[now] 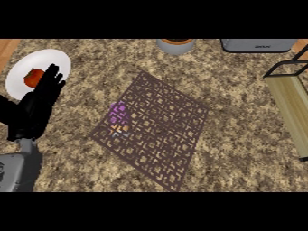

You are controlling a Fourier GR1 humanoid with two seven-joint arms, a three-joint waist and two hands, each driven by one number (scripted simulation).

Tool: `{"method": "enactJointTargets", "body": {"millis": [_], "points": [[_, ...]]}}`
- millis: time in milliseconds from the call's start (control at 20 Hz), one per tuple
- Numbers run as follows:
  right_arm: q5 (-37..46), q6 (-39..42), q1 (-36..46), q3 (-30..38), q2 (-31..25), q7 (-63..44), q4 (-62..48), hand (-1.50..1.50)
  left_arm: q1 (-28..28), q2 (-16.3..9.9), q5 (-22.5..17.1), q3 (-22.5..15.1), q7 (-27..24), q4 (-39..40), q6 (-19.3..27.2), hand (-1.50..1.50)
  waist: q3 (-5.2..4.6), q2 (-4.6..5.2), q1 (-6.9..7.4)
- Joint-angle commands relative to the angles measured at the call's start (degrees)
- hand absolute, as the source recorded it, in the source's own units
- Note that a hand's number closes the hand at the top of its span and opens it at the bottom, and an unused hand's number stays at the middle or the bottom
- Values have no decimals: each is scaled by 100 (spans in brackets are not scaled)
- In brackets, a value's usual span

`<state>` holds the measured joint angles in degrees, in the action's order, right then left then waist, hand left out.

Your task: Pick the cupcake from the placemat and place it in the tiered shelf

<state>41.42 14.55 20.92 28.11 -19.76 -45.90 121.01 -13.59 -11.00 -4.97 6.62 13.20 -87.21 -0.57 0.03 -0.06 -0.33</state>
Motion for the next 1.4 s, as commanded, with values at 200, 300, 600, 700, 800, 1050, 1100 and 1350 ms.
{"method": "enactJointTargets", "body": {"millis": [200,300,600,700,800,1050,1100,1350], "points": [[-828,-347,-449,1039,-552,1294,-1191,150,-185,-52,-47,178,-257,438,-117,0,-2,12,18],[-863,-488,-774,1101,-439,1546,-1205,150,9,14,-23,89,-283,220,-149,0,-2,7,22],[-1476,-303,-957,1648,-949,2062,-1791,150,-138,36,-15,90,-119,200,-126,0,-2,5,12],[-1107,-731,-903,1376,-858,2241,-2051,150,-120,85,134,-10,20,82,-9,0,-1,8,33],[-1537,-497,-1345,1741,-799,2467,-1777,150,108,-13,-165,110,112,-175,-290,0,-1,0,21],[-492,-1940,-911,1537,-478,2431,-2672,-150,-130,53,157,19,-17,199,-51,0,1,22,60],[-1010,-1656,-932,1993,-1014,2806,-3032,-150,-244,-106,4,191,48,176,-169,0,0,13,31],[-1410,-2256,-661,2210,-1146,3721,-3722,-150,-143,78,90,15,173,-37,-45,0,2,10,46]]}}
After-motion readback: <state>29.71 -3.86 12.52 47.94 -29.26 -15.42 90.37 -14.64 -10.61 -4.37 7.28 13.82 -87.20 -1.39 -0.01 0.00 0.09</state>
